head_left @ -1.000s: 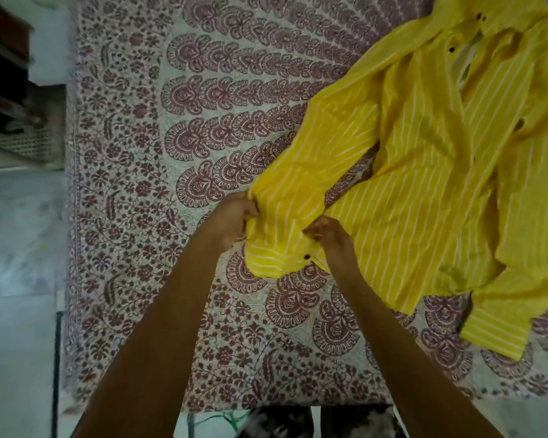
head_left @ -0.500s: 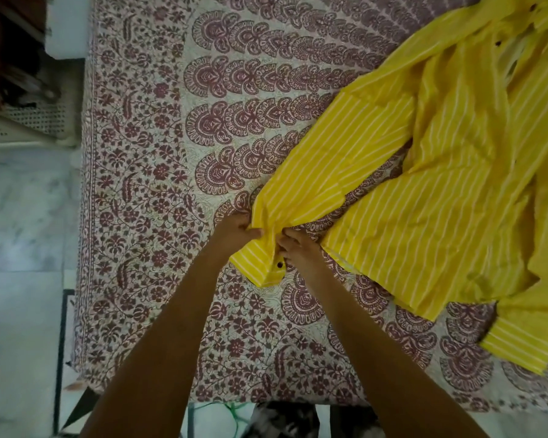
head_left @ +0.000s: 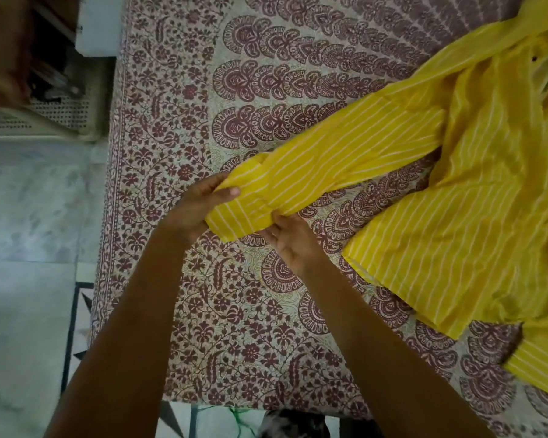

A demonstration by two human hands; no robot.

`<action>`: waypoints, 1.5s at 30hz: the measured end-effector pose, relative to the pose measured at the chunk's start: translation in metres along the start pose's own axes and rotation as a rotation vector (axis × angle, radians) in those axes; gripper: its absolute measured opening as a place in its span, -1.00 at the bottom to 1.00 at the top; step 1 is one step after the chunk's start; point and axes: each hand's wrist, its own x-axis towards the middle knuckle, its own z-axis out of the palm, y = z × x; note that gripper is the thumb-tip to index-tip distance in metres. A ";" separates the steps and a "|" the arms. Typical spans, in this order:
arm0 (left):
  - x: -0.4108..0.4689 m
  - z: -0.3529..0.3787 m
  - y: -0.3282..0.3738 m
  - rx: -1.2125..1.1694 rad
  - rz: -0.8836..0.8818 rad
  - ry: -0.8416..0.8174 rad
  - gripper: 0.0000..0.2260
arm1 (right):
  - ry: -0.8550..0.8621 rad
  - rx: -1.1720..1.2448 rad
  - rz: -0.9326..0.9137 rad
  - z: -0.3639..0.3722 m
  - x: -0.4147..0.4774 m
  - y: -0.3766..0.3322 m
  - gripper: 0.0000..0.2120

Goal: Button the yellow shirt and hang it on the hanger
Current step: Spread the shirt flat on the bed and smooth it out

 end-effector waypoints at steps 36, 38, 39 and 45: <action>0.067 0.231 -0.009 1.011 0.320 -0.027 -0.62 | 0.721 -0.971 -0.745 -0.176 -0.101 -0.141 -0.79; 0.068 0.262 -0.019 1.018 0.252 -0.098 -0.54 | 0.913 -0.975 -0.765 -0.213 -0.124 -0.147 -0.81; 0.067 0.271 -0.024 1.040 0.203 -0.135 -0.50 | 1.011 -0.980 -0.749 -0.229 -0.132 -0.147 -0.80; 0.061 0.299 -0.077 1.393 0.062 -0.135 -0.08 | 1.242 -1.084 -0.211 -0.317 -0.172 -0.122 -0.39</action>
